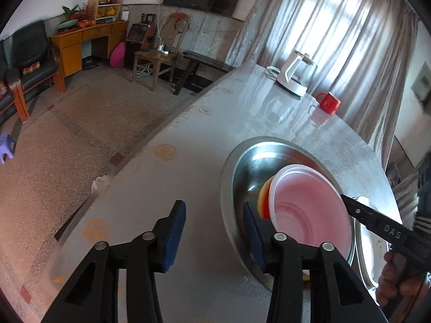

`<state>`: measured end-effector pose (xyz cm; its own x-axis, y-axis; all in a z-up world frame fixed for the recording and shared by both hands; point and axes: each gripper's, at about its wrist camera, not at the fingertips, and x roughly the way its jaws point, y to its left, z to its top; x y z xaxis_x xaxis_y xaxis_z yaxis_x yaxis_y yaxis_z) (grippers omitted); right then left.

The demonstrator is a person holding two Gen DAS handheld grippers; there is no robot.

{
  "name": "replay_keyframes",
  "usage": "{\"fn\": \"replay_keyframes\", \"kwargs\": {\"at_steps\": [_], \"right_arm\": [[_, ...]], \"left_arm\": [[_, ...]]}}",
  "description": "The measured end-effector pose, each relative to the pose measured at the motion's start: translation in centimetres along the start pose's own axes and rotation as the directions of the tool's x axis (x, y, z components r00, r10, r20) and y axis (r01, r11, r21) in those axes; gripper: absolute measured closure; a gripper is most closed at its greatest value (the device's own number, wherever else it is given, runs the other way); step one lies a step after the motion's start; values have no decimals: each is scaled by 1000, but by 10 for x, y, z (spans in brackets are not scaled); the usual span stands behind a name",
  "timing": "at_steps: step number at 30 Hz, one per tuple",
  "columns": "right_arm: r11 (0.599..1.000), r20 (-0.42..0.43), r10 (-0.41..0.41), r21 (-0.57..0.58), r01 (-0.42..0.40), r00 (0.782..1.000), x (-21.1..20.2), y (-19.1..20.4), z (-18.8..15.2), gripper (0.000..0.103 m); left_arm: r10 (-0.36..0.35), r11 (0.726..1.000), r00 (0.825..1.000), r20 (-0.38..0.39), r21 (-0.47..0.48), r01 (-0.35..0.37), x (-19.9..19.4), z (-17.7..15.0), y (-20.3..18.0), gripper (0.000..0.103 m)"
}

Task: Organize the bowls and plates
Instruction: 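Grasp the rim of the steel basin with the left gripper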

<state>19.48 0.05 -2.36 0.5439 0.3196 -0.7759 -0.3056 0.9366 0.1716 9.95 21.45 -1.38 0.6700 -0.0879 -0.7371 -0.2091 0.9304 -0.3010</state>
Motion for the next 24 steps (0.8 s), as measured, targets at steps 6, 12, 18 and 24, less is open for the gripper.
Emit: {"fn": "replay_keyframes", "kwargs": {"at_steps": [6, 12, 18, 24], "right_arm": [[997, -41, 14, -72, -17, 999, 17, 14, 1, 89], [995, -75, 96, 16, -95, 993, 22, 0, 2, 90], [984, -94, 166, 81, -159, 982, 26, -11, 1, 90], [986, -89, 158, 75, -152, 983, 21, -6, -2, 91]], "left_arm": [[-37, 998, 999, -11, 44, 38, 12, 0, -6, 81], [-73, 997, 997, 0, 1, 73, 12, -2, -6, 87], [-35, 998, 999, 13, -44, 36, 14, -1, -3, 78], [-86, 995, 996, 0, -53, 86, 13, -3, -6, 89]]}}
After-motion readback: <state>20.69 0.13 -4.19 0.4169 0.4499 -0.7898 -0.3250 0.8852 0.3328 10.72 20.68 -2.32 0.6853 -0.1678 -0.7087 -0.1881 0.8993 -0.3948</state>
